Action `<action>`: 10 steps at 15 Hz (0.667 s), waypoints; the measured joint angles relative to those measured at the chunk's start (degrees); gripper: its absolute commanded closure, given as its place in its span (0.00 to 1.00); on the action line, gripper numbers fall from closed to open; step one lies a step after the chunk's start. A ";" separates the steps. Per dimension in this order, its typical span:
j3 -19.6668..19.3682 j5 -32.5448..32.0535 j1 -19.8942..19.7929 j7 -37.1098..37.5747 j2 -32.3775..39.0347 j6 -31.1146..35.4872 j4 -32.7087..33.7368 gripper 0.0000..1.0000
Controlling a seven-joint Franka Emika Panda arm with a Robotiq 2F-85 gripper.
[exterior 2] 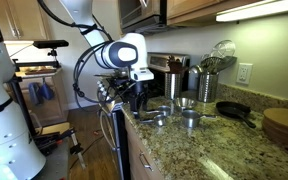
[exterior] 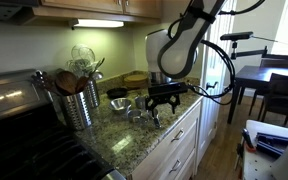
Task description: Stack the cups
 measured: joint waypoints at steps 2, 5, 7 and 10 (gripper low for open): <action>-0.54 -0.01 0.01 -1.75 1.71 0.85 1.10 0.00; -1.07 0.01 0.18 -4.67 4.37 1.21 3.14 0.00; -1.25 0.02 0.55 -6.80 6.12 1.22 4.67 0.00; -1.34 0.07 1.26 -9.64 8.59 1.22 6.81 0.00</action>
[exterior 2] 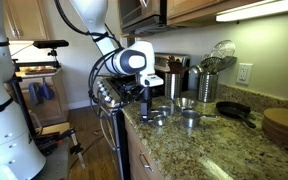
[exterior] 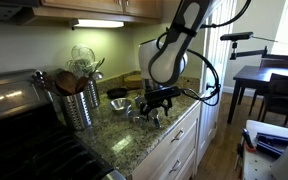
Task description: Stack the cups
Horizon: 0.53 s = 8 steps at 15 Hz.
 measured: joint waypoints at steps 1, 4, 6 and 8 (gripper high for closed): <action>-0.03 0.07 0.25 -0.78 0.64 0.00 0.59 0.00; -0.19 0.29 0.98 -2.32 2.34 0.00 1.95 0.00; -0.37 0.34 1.38 -3.04 3.03 0.00 2.36 0.00; -0.66 0.36 1.77 -3.36 3.33 0.00 2.43 0.00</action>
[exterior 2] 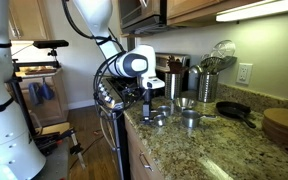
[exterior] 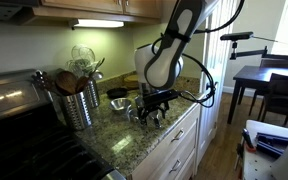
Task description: Stack the cups
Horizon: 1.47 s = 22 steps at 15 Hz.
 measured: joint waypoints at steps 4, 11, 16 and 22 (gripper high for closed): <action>-1.10 0.17 0.62 -0.01 0.26 0.00 0.00 0.00; -3.17 0.62 0.65 0.02 0.28 0.00 0.00 0.32; -3.23 1.55 0.73 0.02 0.36 0.01 0.23 0.73; -3.27 1.83 0.85 0.02 0.37 0.00 0.40 0.90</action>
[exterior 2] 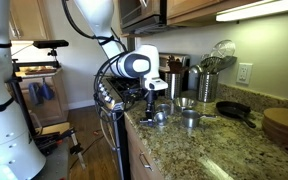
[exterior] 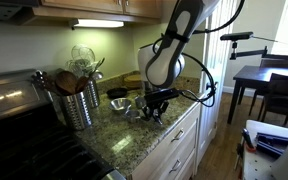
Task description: Stack the cups
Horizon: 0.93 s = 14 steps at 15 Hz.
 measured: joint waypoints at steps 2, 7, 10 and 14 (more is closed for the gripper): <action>-0.13 0.00 0.01 0.00 -0.02 -0.01 0.04 0.88; -0.32 0.00 0.31 0.00 -0.02 -0.01 0.04 0.86; -0.41 0.00 0.44 0.00 -0.03 -0.01 0.04 0.91; -0.61 -0.28 1.42 0.10 -0.83 -0.05 0.05 0.92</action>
